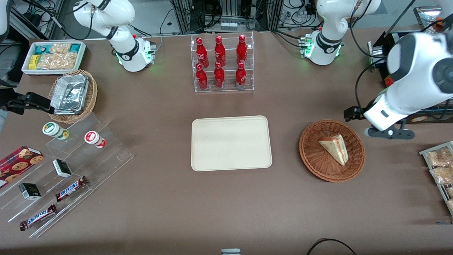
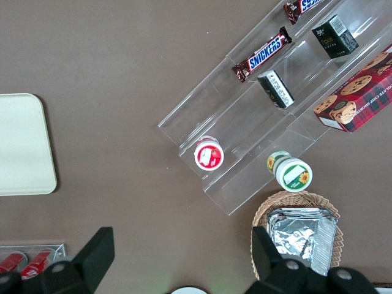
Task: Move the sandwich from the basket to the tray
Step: 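Lower the open left gripper over the wrapped sandwich in the wicker basket, then close the left gripper on the sandwich's wrapped edge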
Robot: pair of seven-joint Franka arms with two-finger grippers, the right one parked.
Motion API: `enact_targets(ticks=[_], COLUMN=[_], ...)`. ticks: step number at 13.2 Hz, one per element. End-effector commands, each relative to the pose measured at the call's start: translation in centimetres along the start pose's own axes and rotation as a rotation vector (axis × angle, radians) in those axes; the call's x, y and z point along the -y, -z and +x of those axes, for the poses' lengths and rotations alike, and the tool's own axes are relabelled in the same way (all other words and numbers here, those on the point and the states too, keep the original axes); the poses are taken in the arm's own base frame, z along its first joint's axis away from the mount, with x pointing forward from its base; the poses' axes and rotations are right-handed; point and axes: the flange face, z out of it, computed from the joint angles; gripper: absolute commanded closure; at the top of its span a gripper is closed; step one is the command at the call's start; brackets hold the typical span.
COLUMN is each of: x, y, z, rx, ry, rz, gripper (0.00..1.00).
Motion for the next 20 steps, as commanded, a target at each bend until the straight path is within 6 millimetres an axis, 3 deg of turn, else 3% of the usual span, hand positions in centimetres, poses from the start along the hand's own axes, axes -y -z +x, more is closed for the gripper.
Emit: enact_targets(ticks=[1, 5, 13, 20], x=[0.1, 1.3, 1.0, 0.9], y=[-3.7, -8.4, -12.1, -15.2], z=[-1.2, -1.8, 0.5, 1.0], rx=[-0.049, -0.122, -0.170, -0.132], ry=[0.014, 0.103, 0.853, 0.925], rz=[0.016, 0.005, -0.082, -0.081], gripper=[0.00, 0.00, 0.00, 0.00])
